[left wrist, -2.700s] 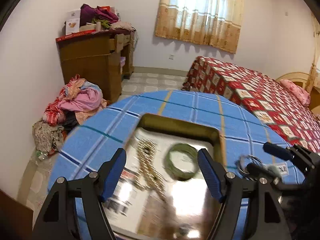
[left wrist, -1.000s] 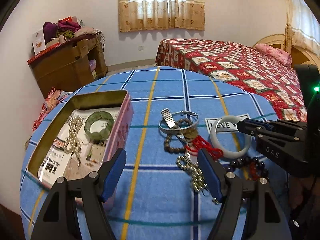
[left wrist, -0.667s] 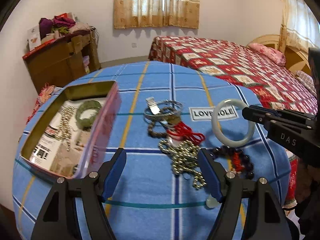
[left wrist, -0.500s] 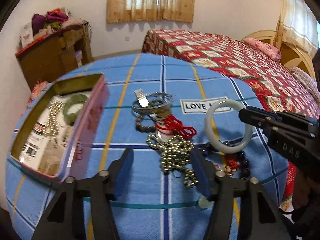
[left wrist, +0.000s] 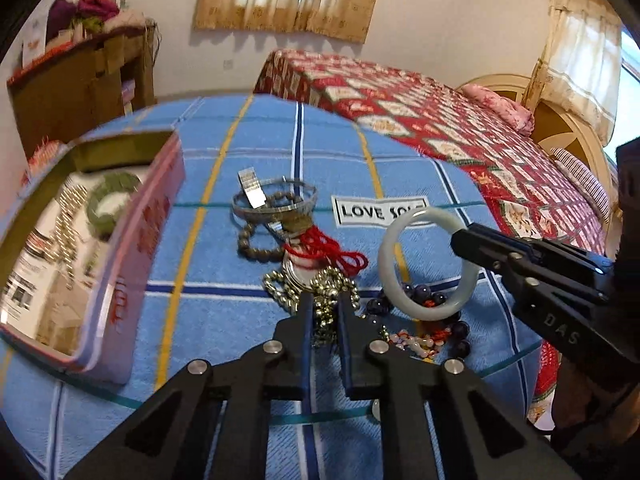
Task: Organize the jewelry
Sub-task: 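Grasp the gold bead chain with the left tool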
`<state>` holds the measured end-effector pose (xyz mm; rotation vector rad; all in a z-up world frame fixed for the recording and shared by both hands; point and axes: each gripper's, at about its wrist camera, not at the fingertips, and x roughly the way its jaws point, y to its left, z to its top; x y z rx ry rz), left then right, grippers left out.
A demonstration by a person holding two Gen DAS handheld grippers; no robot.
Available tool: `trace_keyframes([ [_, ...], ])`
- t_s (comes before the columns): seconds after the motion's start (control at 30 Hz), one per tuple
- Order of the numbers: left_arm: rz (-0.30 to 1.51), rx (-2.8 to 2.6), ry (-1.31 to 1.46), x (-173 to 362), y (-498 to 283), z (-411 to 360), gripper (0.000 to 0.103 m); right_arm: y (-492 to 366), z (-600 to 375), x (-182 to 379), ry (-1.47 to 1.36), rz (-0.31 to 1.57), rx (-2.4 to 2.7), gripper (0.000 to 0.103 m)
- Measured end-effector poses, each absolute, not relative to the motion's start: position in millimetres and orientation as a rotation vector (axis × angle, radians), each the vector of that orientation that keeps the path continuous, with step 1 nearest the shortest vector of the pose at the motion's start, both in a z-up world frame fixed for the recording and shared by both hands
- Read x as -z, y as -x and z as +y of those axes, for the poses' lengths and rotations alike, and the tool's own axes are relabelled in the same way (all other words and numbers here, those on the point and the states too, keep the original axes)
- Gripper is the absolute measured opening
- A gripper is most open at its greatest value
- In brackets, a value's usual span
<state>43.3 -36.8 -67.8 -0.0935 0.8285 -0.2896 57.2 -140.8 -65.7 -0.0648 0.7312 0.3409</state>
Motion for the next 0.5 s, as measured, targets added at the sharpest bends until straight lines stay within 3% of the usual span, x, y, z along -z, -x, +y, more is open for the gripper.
trace_keyframes([
  [0.5,0.639,0.203,0.100,5,-23,2,0.009,-46,-126,45,0.072,0.684,-0.386,0.014],
])
